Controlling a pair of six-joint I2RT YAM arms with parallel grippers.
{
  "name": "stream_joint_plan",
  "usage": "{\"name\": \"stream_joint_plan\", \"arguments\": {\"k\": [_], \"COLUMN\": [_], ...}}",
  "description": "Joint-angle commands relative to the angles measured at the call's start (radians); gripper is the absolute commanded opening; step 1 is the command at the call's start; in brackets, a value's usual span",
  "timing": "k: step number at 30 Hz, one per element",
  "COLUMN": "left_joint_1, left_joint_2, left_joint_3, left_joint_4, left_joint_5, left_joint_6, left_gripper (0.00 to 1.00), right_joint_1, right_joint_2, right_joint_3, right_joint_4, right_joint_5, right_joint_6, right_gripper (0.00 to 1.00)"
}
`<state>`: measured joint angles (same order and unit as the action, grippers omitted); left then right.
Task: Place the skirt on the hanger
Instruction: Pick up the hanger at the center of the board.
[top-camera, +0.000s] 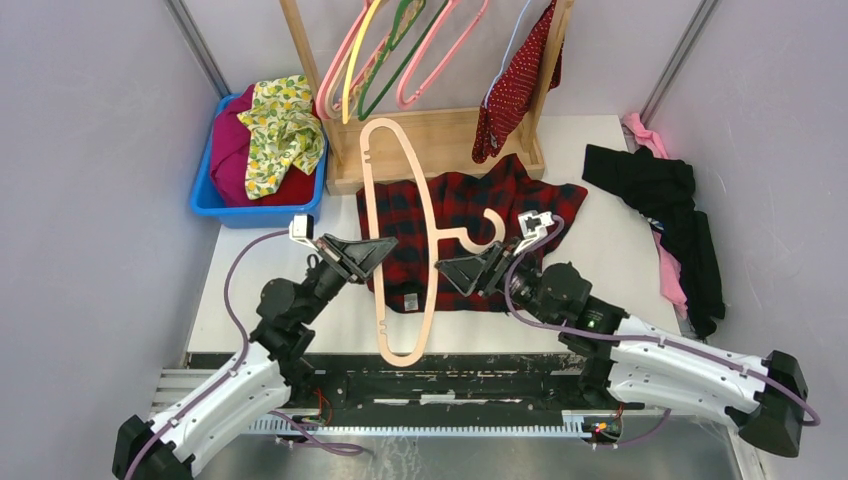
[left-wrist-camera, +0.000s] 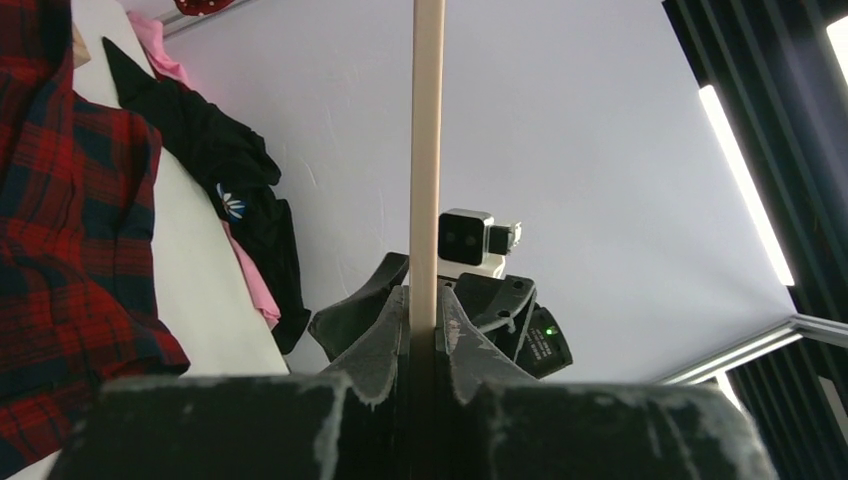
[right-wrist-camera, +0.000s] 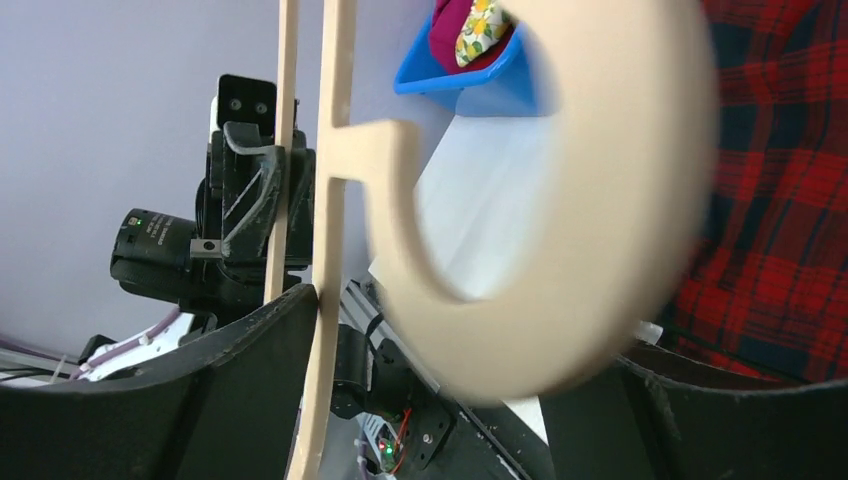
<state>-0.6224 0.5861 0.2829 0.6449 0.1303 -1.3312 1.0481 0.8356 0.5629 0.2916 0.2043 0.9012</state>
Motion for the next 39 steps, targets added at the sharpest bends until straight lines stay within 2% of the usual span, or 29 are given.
{"name": "stream_joint_plan", "arguments": {"k": [1, 5, 8, 10, 18, 21, 27, 30, 34, 39], "left_joint_1": [-0.007, -0.007, -0.007, -0.007, -0.007, -0.007, -0.007, -0.007, -0.007, -0.007], "left_joint_2": [-0.054, -0.055, -0.026, 0.001, 0.043, 0.053, 0.028, 0.029, 0.046, 0.07], "left_joint_3": [0.008, 0.021, 0.022, 0.019, 0.019, 0.03, 0.002, -0.01, -0.023, -0.022], "left_joint_4": [0.017, -0.017, -0.019, -0.002, 0.027, 0.022, 0.006, -0.001, 0.017, 0.037], "left_joint_5": [-0.017, 0.004, 0.039, 0.069, 0.135, 0.159, 0.164, 0.17, 0.175, 0.181], "left_joint_6": [-0.034, -0.024, -0.022, -0.028, -0.045, -0.043, -0.048, -0.043, -0.045, -0.043], "left_gripper": [0.03, 0.03, 0.03, 0.03, 0.03, 0.03, 0.03, 0.03, 0.03, 0.04], "right_joint_1": [0.006, 0.007, 0.007, 0.007, 0.006, 0.007, 0.006, 0.006, 0.007, 0.007], "right_joint_2": [-0.113, -0.268, -0.321, -0.307, -0.157, -0.157, -0.231, -0.25, -0.217, -0.173], "right_joint_3": [-0.022, -0.063, -0.045, -0.009, 0.066, 0.047, 0.014, 0.012, 0.023, 0.03], "right_joint_4": [-0.001, -0.089, -0.13, -0.167, -0.134, -0.094, -0.093, -0.111, -0.108, -0.084], "right_joint_5": [0.065, 0.106, 0.092, 0.077, -0.005, 0.014, 0.081, 0.091, 0.055, 0.022], "right_joint_6": [0.008, -0.017, -0.052, -0.071, -0.078, -0.073, -0.074, -0.086, -0.086, -0.087], "right_gripper": [0.8, 0.82, 0.83, 0.84, 0.84, 0.79, 0.63, 0.51, 0.39, 0.39]}}
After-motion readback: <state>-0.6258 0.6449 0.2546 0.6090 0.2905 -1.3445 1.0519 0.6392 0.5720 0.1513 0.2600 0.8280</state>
